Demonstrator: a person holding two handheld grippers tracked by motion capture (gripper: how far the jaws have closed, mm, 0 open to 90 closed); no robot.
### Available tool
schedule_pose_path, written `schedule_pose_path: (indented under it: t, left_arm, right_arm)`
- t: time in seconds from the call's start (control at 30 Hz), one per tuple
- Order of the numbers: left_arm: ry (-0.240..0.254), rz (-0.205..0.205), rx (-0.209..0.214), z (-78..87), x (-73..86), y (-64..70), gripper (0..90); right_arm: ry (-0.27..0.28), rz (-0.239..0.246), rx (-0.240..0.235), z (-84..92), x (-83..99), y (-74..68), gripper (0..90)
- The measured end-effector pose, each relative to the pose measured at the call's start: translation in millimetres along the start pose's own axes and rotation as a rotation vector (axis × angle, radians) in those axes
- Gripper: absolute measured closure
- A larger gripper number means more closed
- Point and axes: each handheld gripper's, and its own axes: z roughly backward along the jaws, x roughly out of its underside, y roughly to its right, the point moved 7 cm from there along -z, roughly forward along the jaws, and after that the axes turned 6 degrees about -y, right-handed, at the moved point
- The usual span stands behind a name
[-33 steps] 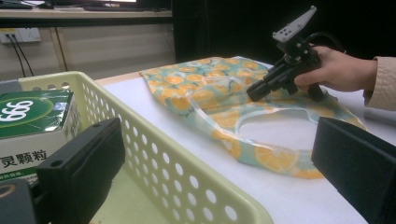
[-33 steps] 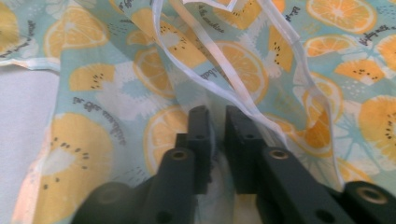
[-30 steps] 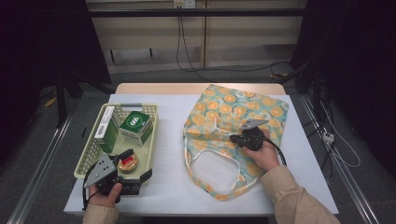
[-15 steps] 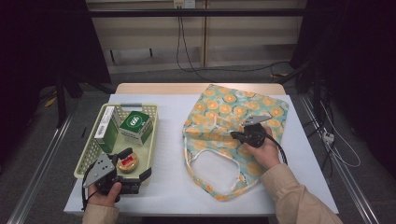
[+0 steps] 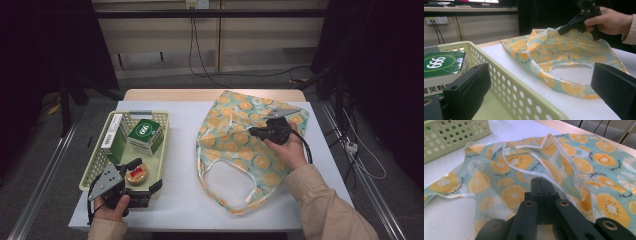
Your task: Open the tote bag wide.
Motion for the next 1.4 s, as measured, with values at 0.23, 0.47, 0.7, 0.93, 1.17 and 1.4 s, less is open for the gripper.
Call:
schedule_pose_path:
  t: [0.23, 0.47, 0.7, 0.93, 1.17, 1.4]
  left_arm:
    - [-0.005, -0.003, 0.013, -1.6, -4.3, 1.0, 2.4]
    - [-0.015, 0.018, 0.031, -4.0, -9.2, 1.9, 2.4]
    - [-0.034, 0.019, 0.043, -5.0, -12.0, 0.2, 2.4]
    - [-0.058, 0.031, 0.068, -8.0, -20.3, -2.4, 2.4]
    - [-0.067, 0.023, 0.074, -10.4, -33.6, -8.4, 2.4]
    - [-0.072, 0.013, 0.093, -15.6, -51.1, -16.0, 2.4]
  right_arm:
    - [0.027, -0.019, 0.010, 11.8, -20.9, 7.5, 90.0]
    - [0.043, -0.048, 0.015, 18.8, -36.3, 16.4, 90.0]
    - [0.052, -0.062, -0.004, 20.1, -44.2, 16.3, 90.0]
    - [0.058, -0.059, -0.023, 22.7, -51.4, 12.1, 90.0]
    - [0.062, -0.056, -0.030, 23.8, -51.5, 8.4, 90.0]
    - [0.067, -0.045, -0.034, 28.4, -52.4, 4.1, 90.0]
